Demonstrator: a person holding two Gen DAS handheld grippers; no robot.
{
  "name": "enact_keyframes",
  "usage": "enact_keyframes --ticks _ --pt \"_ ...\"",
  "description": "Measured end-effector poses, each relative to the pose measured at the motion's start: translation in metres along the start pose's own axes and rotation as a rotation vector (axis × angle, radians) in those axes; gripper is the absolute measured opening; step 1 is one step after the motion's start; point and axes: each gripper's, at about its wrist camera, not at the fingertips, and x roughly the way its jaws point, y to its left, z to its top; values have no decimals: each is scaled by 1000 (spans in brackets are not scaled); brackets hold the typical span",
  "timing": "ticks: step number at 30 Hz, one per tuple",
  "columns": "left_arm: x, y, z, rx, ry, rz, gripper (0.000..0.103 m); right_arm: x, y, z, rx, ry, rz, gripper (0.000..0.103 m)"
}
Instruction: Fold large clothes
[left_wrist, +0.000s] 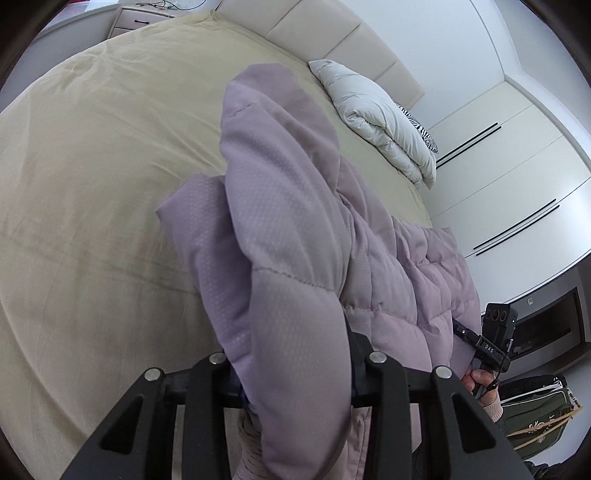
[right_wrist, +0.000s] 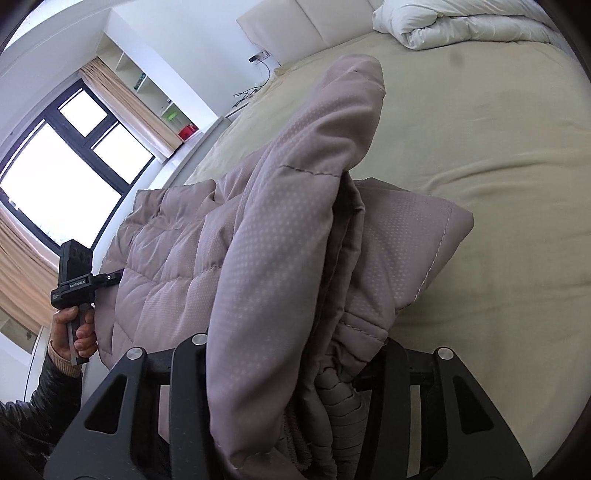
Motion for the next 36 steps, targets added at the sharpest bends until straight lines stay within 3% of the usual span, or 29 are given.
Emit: enact_keyframes --ticks 5,8,11,22,25,29,32,36 --pt "39 50 -5 -131 68 10 45 11 -11 -19 76 33 11 43" --pt "51 85 -14 -258 64 -85 53 34 -44 -29 217 63 33 49" --pt "52 78 -13 -223 54 -45 55 41 -71 -48 326 19 118 53" --pt "78 74 -2 -238 8 -42 61 26 -89 -83 361 -14 113 56" --pt "67 80 -12 -239 -3 -55 61 23 -86 -83 352 -13 119 56" --pt "40 72 -25 -187 -56 -14 61 14 -93 -88 367 -5 144 61" --pt "13 64 -35 -135 -88 27 61 -13 -92 -100 366 -7 112 66" --pt "-30 57 -44 -103 -180 89 61 -66 -92 -117 345 -88 25 72"
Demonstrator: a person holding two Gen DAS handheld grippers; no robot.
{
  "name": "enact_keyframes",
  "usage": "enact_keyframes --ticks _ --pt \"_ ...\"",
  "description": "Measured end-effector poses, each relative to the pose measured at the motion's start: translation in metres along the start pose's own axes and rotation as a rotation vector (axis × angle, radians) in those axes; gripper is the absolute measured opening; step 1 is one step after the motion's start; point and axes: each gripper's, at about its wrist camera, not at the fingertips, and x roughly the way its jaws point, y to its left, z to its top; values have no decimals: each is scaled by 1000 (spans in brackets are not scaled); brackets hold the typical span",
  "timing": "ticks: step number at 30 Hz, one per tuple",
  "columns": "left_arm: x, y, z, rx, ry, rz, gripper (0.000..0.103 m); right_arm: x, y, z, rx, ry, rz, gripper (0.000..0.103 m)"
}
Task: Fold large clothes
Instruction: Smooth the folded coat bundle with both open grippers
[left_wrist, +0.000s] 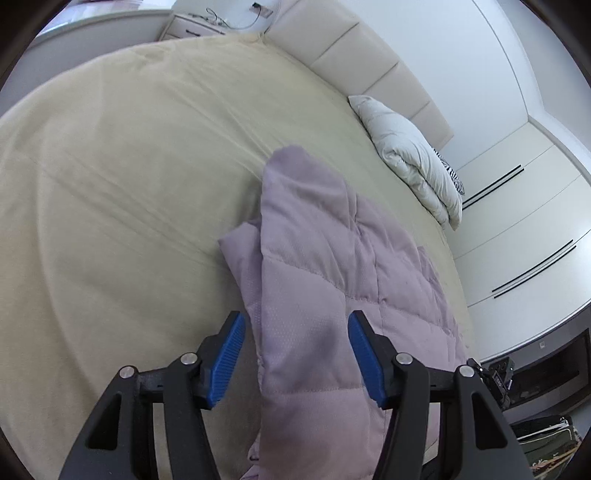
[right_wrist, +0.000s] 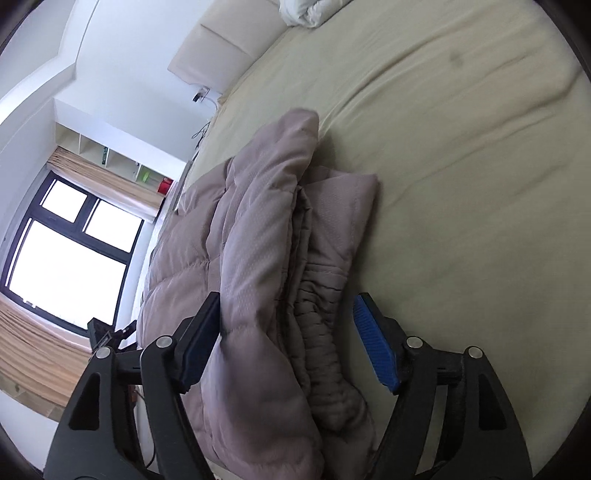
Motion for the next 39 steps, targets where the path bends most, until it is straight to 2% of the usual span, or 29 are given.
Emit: enact_keyframes --ticks 3,6,7,10,12,14,16,19,21,24,27,29,32,35,37,39 --pt "-32 -20 -2 57 -95 53 61 -40 4 -3 14 -98 -30 72" --pt "-44 -65 -10 176 -152 39 73 -65 29 -2 -19 -166 24 72" --pt "-40 -82 -13 214 -150 32 77 -67 43 -3 -42 -172 54 72" --pt "-7 -122 -23 308 -98 29 78 -56 85 -4 -107 -135 169 72" --pt "19 -136 -31 311 -52 37 78 -36 109 -12 -151 -79 186 72" --pt "44 -149 -36 296 -19 31 78 -14 119 -21 -176 -31 138 72" --pt "63 -169 -41 350 -6 50 78 5 122 -29 -182 12 68 72" --pt "96 -200 -48 492 32 135 78 14 126 -34 -204 18 6 72" --pt "118 -206 -47 538 49 188 78 15 136 -32 -247 4 -22 72" --pt "138 -197 -34 512 46 207 78 34 151 -15 -332 -14 -160 72" --pt "150 -191 -27 506 63 207 80 52 138 -5 -345 2 -242 72" --pt "157 -188 -26 513 67 205 82 60 133 -4 -387 -10 -259 72" --pt "157 -190 -28 513 56 205 82 73 134 -5 -407 -24 -267 73" --pt "142 -192 -32 508 22 211 82 67 135 -5 -399 -30 -256 73" --pt "123 -193 -38 498 -25 210 84 54 136 -8 -382 -44 -250 72" --pt "99 -195 -46 506 -102 224 92 42 135 -13 -372 -64 -284 72"
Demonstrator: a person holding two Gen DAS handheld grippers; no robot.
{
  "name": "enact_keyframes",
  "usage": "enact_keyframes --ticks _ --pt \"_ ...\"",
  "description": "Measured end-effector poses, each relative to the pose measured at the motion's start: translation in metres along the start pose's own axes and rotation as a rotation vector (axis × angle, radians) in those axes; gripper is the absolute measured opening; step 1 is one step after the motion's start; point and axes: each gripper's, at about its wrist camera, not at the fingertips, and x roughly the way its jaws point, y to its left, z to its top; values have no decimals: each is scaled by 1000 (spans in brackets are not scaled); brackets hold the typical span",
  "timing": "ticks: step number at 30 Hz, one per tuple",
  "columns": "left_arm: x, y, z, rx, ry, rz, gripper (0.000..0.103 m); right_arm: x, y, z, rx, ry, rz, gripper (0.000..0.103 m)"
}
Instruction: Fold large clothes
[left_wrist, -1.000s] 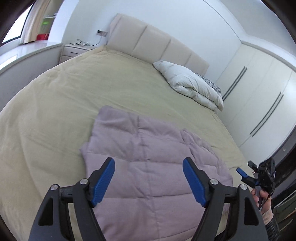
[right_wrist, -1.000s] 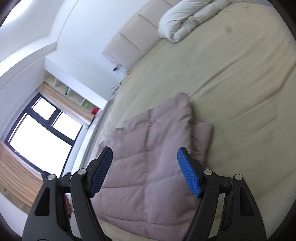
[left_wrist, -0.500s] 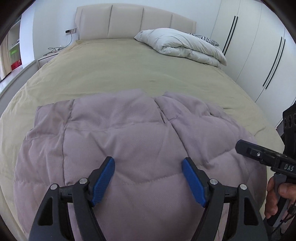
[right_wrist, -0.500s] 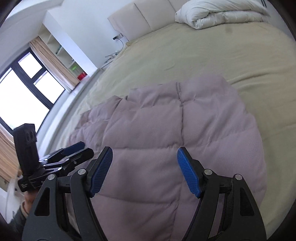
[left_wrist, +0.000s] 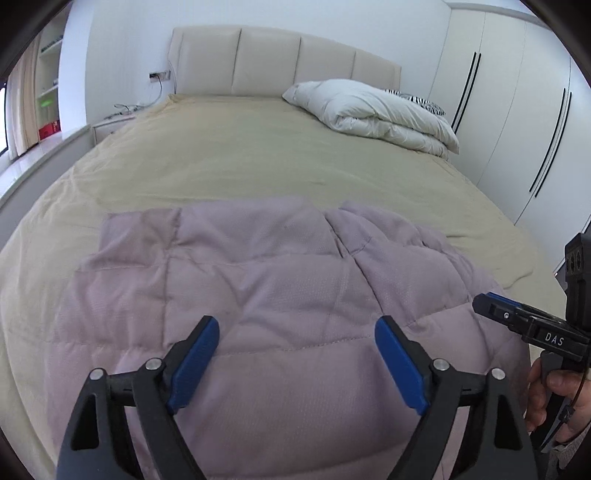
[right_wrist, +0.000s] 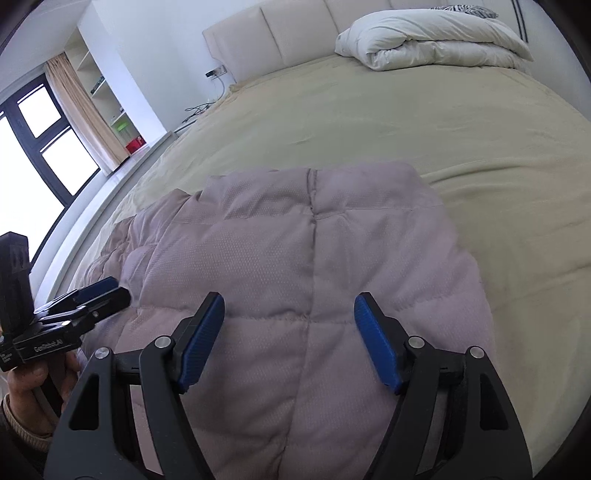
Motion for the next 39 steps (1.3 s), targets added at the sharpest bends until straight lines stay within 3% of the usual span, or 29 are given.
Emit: enact_keyframes --ticks 2,3,9,14,15,17,19,23,27,34,39 --pt "-31 -1 -4 9 -88 54 96 -17 1 -8 -3 -29 -44 72" --pt "-46 -3 -5 14 -131 82 102 -24 1 -13 -5 -45 -56 72" --pt "-144 -14 -19 46 -433 276 103 -89 31 -37 -84 -243 -126 73" --pt "-208 -32 -30 100 -680 495 103 -151 63 -47 -143 -493 -186 89" --pt "-217 -33 -30 97 -707 544 103 -166 69 -48 -144 -554 -214 99" --pt "-227 -36 -26 100 -674 622 103 -194 76 -47 -121 -611 -249 103" --pt "-232 -34 -17 97 -620 639 103 -216 81 -45 -112 -636 -217 103" --pt "-244 -24 -9 24 -562 607 103 -246 96 -41 -137 -618 -206 103" --pt "-233 -18 -6 -16 -394 535 103 -264 112 -43 -161 -614 -193 103" --pt "-190 -27 -41 22 -156 479 103 -238 120 -47 -129 -392 -229 103" --pt "-153 -12 -57 -67 22 426 103 -199 121 -63 -101 -224 -263 103"
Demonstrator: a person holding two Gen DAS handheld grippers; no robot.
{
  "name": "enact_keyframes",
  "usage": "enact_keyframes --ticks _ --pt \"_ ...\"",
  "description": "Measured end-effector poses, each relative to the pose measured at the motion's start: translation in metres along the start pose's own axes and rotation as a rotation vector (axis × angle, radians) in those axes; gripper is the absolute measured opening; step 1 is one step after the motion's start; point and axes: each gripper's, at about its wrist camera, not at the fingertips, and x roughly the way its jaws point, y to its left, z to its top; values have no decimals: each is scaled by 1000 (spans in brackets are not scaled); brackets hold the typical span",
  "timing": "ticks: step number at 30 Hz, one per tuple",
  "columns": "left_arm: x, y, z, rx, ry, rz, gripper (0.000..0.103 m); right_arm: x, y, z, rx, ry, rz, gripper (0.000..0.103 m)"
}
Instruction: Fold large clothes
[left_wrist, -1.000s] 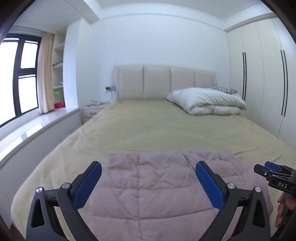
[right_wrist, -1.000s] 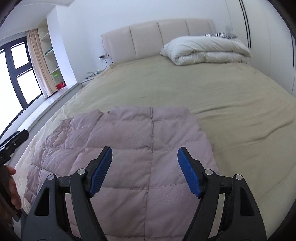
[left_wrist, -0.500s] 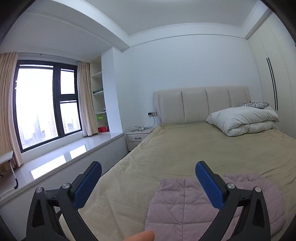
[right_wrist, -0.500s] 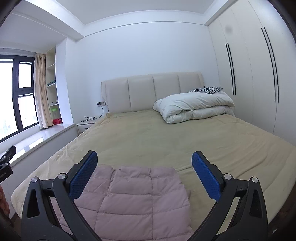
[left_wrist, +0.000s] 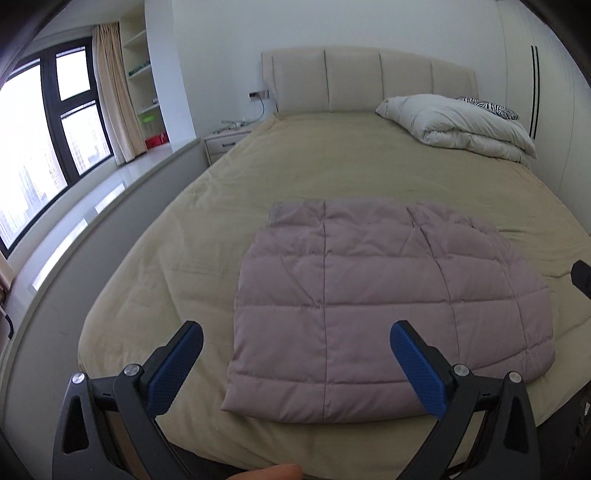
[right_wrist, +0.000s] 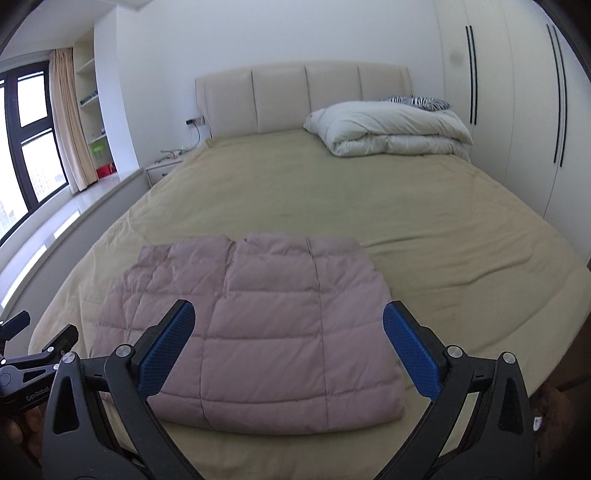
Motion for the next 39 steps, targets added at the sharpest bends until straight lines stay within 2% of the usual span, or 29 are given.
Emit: enact_keyframes --ticks 4,9,19,39 --pt "15 -2 -8 -7 54 20 103 21 8 -20 -24 70 -31 103" --pt "24 -5 -19 -6 83 32 103 47 8 -32 -27 141 -46 103" --pt "31 -7 -19 7 93 37 103 57 6 -37 -43 185 -51 103" --pt "31 -8 -17 10 96 38 103 64 11 -42 -55 207 -48 103"
